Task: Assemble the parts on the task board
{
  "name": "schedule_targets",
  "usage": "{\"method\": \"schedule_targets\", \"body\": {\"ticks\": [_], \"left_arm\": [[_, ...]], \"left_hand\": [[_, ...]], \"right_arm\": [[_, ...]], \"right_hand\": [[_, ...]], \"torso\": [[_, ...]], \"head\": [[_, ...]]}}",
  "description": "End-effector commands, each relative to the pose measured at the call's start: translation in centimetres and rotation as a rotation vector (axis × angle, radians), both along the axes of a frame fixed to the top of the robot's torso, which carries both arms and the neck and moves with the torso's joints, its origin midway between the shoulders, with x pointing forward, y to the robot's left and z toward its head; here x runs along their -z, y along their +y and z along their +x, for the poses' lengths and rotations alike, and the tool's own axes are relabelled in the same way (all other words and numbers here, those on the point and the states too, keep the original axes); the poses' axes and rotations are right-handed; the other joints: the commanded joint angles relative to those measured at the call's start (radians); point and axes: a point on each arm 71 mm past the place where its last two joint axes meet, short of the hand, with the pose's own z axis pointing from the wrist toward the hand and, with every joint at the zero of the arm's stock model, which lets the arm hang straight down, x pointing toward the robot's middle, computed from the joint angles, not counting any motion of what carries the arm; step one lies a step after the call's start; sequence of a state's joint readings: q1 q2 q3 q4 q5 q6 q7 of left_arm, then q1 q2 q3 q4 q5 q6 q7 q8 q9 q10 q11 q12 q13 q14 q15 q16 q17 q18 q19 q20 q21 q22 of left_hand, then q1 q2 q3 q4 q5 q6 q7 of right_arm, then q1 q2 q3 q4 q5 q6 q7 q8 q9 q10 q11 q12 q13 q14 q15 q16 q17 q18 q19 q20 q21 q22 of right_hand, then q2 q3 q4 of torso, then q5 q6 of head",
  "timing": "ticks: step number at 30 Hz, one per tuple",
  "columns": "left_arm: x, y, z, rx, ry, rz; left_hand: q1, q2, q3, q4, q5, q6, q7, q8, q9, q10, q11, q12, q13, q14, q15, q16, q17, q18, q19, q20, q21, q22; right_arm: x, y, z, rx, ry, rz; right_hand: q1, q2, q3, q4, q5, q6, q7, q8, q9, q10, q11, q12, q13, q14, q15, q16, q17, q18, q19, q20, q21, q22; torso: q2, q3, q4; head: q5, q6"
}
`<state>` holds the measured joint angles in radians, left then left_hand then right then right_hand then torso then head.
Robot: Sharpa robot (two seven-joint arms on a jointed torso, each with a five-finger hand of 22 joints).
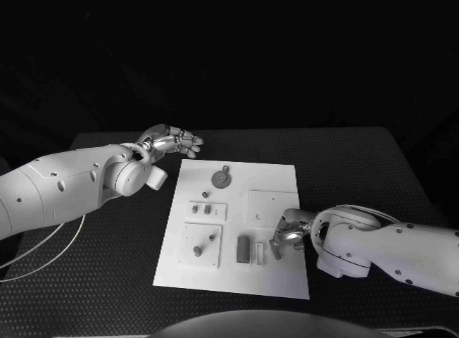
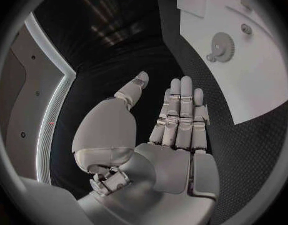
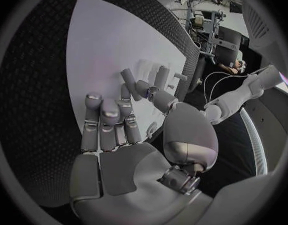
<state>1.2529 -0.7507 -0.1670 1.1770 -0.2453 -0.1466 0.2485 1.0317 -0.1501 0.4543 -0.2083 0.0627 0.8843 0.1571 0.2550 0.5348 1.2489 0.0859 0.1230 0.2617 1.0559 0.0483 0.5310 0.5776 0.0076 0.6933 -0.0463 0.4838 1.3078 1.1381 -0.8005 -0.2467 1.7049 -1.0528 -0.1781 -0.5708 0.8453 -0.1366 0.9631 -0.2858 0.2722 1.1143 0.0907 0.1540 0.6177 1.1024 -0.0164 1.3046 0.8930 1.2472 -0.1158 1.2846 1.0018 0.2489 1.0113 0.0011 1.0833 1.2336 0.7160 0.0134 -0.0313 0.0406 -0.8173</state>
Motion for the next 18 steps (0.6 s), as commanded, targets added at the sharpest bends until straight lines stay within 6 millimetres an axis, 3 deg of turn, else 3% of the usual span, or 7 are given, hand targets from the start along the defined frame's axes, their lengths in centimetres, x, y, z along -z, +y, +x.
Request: {"method": "schedule_targets", "body": {"ticks": [1, 18], "left_arm": [[-0.1, -0.3, 0.0, 0.018, -0.002, -0.007], [-0.1, -0.3, -0.1, 0.02, -0.001, -0.008]], "left_hand": [[0.001, 0.008, -0.001, 0.002, -0.001, -0.001, 0.005, 0.003, -0.001, -0.006, 0.002, -0.001, -0.001, 0.004, 0.002, -0.004, 0.002, -0.008, 0.004, 0.002, -0.004, 0.004], [0.001, 0.007, -0.001, 0.002, -0.001, -0.001, 0.005, 0.003, -0.001, -0.006, 0.002, 0.0, -0.002, 0.004, 0.002, -0.005, 0.003, -0.008, 0.005, 0.002, -0.005, 0.005]], "right_arm": [[0.2, 0.2, -0.3, 0.034, 0.041, 0.021], [0.7, 1.5, -0.6, 0.037, 0.099, 0.04]], "right_hand": [[0.012, 0.023, -0.001, 0.002, 0.006, 0.005, -0.002, 0.007, 0.002, 0.009, -0.004, -0.005, 0.001, 0.0, -0.005, -0.006, 0.001, 0.013, 0.007, -0.003, 0.006, -0.001], [0.01, 0.021, -0.001, 0.001, 0.016, 0.007, -0.003, 0.011, -0.001, 0.007, -0.006, -0.005, 0.005, 0.001, -0.006, -0.007, 0.003, 0.013, 0.009, -0.005, 0.005, -0.003]], "torso": [[0.0, 0.0006, -0.0007], [0.0, 0.0005, 0.0]], "head": [[0.0, -0.001], [0.0, -0.006]]}}
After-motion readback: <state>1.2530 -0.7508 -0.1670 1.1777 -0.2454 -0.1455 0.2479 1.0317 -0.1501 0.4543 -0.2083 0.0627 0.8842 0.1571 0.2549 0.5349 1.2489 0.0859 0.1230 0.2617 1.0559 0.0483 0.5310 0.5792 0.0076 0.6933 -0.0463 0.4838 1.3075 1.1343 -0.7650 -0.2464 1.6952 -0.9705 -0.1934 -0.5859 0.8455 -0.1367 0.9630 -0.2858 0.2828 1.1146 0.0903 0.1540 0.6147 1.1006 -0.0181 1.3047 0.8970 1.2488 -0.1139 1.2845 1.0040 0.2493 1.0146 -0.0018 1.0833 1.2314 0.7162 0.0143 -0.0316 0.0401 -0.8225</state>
